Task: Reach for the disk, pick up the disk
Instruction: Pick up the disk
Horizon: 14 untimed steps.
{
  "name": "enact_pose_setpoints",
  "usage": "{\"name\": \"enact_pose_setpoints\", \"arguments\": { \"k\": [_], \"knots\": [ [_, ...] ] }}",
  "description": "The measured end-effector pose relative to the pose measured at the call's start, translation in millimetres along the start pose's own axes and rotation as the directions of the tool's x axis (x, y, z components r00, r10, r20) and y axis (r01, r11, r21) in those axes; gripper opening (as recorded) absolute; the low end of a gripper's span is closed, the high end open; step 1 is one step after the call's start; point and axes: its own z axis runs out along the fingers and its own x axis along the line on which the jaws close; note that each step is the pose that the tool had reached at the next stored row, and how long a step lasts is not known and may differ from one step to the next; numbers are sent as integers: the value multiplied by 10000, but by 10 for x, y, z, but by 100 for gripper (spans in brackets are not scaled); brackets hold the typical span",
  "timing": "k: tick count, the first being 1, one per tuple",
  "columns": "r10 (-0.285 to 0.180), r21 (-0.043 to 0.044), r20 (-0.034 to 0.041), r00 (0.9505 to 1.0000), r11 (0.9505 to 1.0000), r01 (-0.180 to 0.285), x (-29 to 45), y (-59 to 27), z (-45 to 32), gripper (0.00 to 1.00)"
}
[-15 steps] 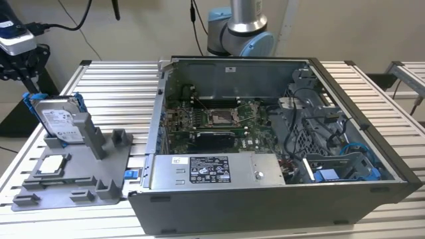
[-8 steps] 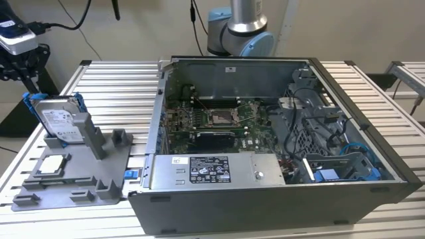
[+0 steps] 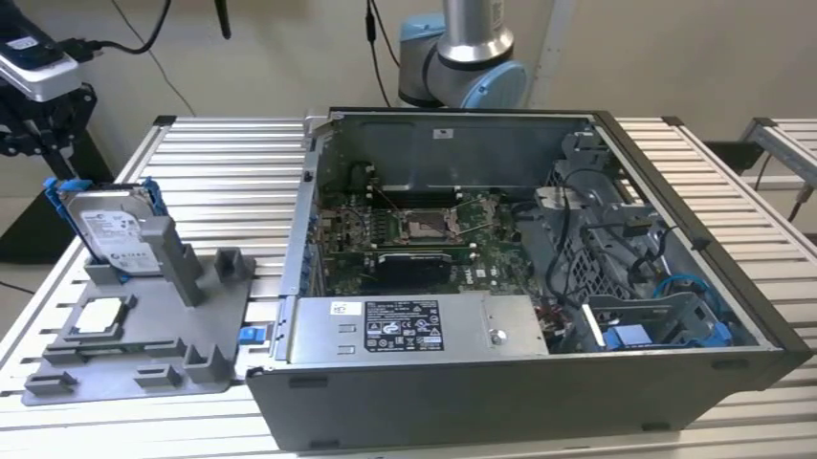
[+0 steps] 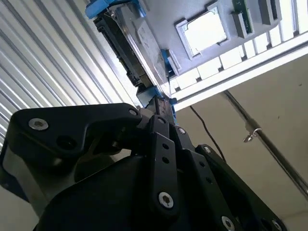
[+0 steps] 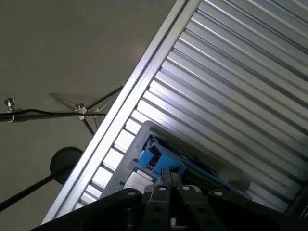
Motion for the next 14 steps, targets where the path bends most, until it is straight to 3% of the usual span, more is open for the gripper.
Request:
{"name": "enact_pose_setpoints", "arguments": {
  "k": [9,14],
  "knots": [
    [-1152,-4,-43,9933,9933,1152,0,0,-7,0],
    [-1951,-11,-75,9808,9808,1951,0,1,-11,0]
  ]
}}
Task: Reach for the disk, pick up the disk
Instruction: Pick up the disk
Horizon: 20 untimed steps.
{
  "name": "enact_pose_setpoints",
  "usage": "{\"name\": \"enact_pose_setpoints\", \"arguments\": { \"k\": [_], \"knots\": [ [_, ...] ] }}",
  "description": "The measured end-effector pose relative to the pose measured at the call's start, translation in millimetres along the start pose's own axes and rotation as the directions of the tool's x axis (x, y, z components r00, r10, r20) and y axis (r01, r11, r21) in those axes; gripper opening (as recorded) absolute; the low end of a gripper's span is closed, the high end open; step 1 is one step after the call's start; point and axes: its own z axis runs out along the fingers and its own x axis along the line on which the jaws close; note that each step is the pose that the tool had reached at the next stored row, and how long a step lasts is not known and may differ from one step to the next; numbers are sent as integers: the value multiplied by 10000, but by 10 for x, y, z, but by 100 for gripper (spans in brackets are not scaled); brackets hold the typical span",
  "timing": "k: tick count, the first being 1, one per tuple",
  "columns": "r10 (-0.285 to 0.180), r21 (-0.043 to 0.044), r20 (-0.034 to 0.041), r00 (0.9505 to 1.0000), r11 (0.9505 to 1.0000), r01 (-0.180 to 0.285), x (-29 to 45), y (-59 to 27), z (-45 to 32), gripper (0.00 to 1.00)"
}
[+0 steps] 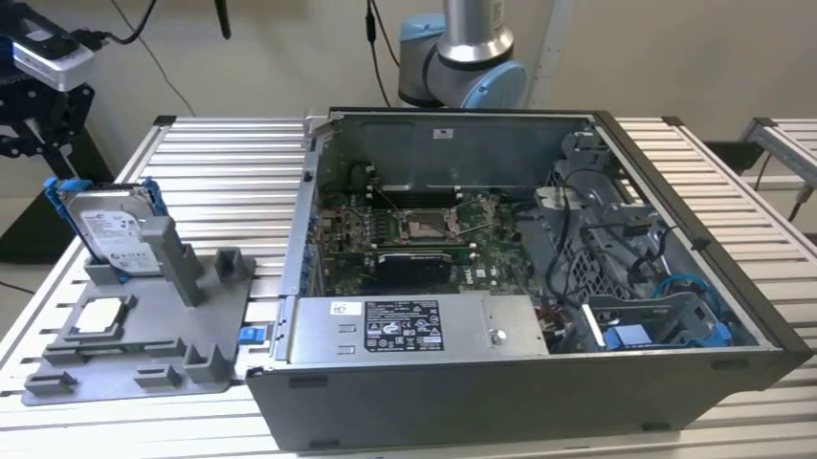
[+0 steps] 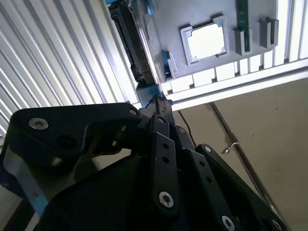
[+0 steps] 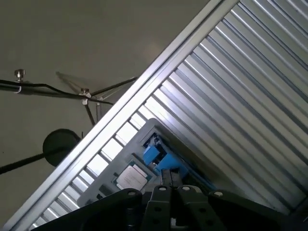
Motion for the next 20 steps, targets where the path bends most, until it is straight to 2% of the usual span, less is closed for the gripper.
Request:
{"name": "enact_pose_setpoints", "arguments": {
  "k": [4,8,11,14,20],
  "knots": [
    [-724,-2,-27,9974,9974,724,0,-1,0,0],
    [-1440,-7,-54,9896,9896,1440,0,-1,0,0],
    [-1983,-12,-74,9801,9801,1983,0,-1,0,0],
    [-2521,-17,-94,9676,9677,2521,0,-1,0,0],
    [-3239,-28,-122,9460,9461,3239,-12,-11,-1,0]
  ]
}}
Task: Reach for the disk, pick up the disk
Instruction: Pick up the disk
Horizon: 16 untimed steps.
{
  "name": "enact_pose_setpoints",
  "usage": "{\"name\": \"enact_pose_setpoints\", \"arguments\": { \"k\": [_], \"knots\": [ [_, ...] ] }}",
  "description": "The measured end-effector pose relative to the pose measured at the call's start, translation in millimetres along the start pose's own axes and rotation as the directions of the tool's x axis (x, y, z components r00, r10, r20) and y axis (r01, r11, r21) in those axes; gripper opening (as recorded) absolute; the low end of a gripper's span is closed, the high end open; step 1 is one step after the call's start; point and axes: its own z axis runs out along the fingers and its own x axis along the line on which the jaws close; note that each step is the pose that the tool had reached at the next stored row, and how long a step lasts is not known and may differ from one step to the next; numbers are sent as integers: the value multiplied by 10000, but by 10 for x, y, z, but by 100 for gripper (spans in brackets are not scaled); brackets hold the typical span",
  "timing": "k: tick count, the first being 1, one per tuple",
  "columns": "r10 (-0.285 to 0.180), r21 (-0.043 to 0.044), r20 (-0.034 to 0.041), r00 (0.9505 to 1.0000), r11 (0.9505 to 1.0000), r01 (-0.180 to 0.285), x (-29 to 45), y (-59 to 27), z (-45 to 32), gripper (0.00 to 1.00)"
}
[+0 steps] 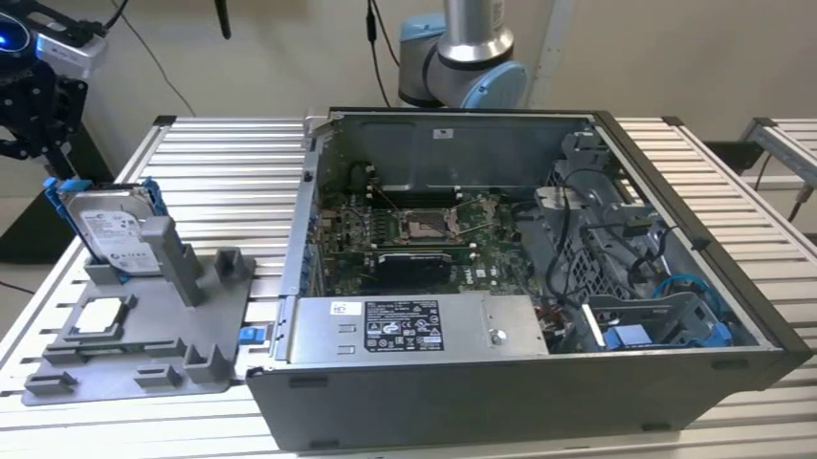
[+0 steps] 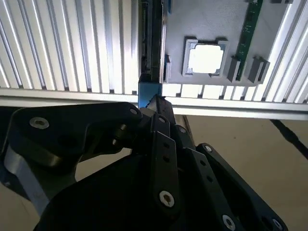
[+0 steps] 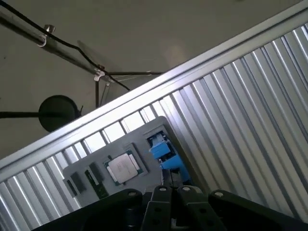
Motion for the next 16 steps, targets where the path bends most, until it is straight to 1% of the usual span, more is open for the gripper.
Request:
{"name": "enact_pose_setpoints", "arguments": {
  "k": [5,7,9,12,14,16],
  "knots": [
    [-519,-1,-18,9987,9987,519,-11,-21,0,0],
    [-818,-3,-30,9966,9967,818,-11,-23,-1,0],
    [-1135,-4,-42,9935,9935,1135,-11,-24,0,0],
    [-1659,-8,-61,9861,9861,1659,-11,-23,0,0],
    [-2002,-11,-74,9797,9797,2002,-11,-23,1,0],
    [-2364,-15,-88,9716,9717,2364,-11,-23,3,0]
  ]
}}
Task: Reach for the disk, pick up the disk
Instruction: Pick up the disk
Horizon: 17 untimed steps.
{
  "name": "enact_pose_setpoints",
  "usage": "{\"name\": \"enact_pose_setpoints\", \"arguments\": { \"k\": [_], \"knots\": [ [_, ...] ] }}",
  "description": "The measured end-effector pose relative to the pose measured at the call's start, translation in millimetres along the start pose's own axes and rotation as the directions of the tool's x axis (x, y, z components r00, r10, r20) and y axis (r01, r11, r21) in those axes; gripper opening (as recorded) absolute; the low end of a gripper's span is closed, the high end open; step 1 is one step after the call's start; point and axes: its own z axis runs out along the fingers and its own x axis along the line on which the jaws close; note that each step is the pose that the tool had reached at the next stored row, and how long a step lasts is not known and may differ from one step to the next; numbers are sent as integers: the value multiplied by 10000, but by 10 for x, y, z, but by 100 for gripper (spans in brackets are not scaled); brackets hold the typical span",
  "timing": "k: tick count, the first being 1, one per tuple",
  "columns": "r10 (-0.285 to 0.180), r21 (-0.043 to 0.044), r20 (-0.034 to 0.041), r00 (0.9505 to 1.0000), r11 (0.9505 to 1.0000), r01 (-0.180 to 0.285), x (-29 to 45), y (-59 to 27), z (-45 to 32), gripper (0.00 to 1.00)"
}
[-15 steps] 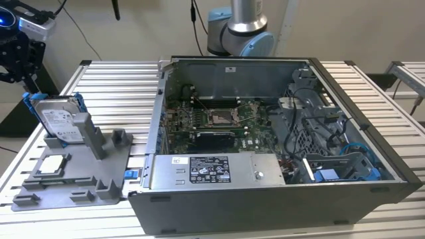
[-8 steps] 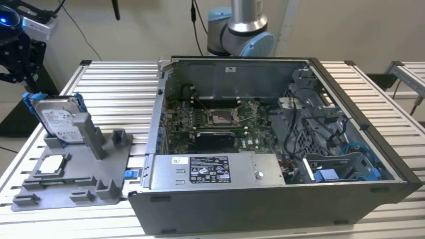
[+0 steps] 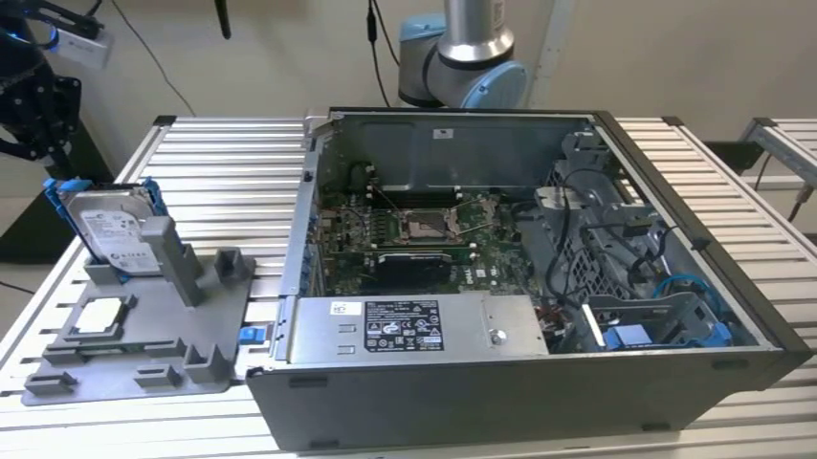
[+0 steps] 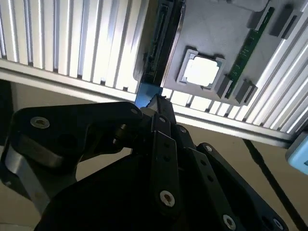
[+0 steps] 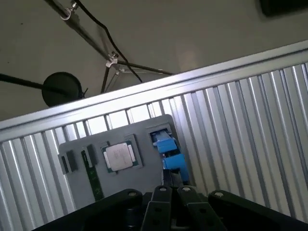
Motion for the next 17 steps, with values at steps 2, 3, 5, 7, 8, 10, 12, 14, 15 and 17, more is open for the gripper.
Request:
{"name": "enact_pose_setpoints", "arguments": {
  "k": [2,3,5,7,8,10,12,14,15,17],
  "knots": [
    [-366,-2,-14,9993,9993,366,0,0,1,0],
    [-549,-3,-21,9985,9985,549,0,0,1,0],
    [-913,-4,-35,9958,9958,913,0,0,2,0],
    [-1257,-7,-48,9921,9921,1257,0,-1,2,0],
    [-1357,-8,-51,9907,9908,1357,-1,-3,2,0],
    [-1377,-8,-53,9905,9905,1377,-1,-2,2,0],
    [-1381,-7,-53,9904,9904,1381,-1,-2,3,0],
    [-1384,-7,-53,9904,9904,1384,-1,-2,2,100],
    [-1385,-7,-53,9903,9904,1385,-1,-2,2,100],
    [-1389,-7,-53,9903,9903,1389,-1,-2,3,100]
  ]
}}
